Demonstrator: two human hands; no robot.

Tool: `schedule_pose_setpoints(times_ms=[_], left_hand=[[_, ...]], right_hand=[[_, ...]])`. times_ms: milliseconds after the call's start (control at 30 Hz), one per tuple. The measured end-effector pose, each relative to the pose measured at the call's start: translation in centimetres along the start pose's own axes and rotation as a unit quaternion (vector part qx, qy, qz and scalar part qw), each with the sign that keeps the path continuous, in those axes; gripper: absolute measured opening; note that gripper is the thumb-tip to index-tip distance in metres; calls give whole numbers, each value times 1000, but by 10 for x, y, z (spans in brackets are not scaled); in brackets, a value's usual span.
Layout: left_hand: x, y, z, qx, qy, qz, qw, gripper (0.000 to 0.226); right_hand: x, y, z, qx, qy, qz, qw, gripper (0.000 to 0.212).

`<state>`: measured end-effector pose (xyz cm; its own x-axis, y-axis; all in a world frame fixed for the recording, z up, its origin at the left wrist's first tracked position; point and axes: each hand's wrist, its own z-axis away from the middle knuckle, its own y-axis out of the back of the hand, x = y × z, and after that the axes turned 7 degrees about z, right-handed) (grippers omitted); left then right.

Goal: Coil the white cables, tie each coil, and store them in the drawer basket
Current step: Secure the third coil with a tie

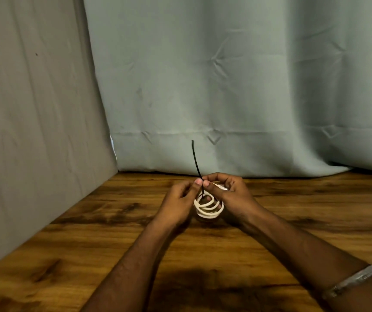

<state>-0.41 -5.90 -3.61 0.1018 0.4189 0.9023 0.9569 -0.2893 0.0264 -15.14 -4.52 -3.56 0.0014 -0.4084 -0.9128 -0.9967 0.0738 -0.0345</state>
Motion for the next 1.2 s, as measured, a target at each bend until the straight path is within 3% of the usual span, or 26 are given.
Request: schedule_pose_setpoints(times_ms=[200,367,467,533,667,933,1200], left_hand=[[-6,11,2,-96,16,-18,995,19],[-11,16,5,-141,9,-5,990,42],[-10,17,5,-120,-34,-138,983,44],[-9,17,5,-104,-73,-252,959,41],[-3,9,9,-69,-126,-356,923,31],[5,-10,13,-117,-135,-382,907,47],[14,-11,27,-128,-167,-332,920,36]], right_hand=[[3,4,0,-15,-20,20,999,7],[-2,2,2,-22,-29,9,999,7],[-1,2,2,-27,-21,33,999,10],[-2,2,3,-18,2,57,998,8],[-11,4,3,46,61,121,990,3],[-15,11,-4,152,12,103,983,16],[-16,28,-11,132,-13,197,971,19]])
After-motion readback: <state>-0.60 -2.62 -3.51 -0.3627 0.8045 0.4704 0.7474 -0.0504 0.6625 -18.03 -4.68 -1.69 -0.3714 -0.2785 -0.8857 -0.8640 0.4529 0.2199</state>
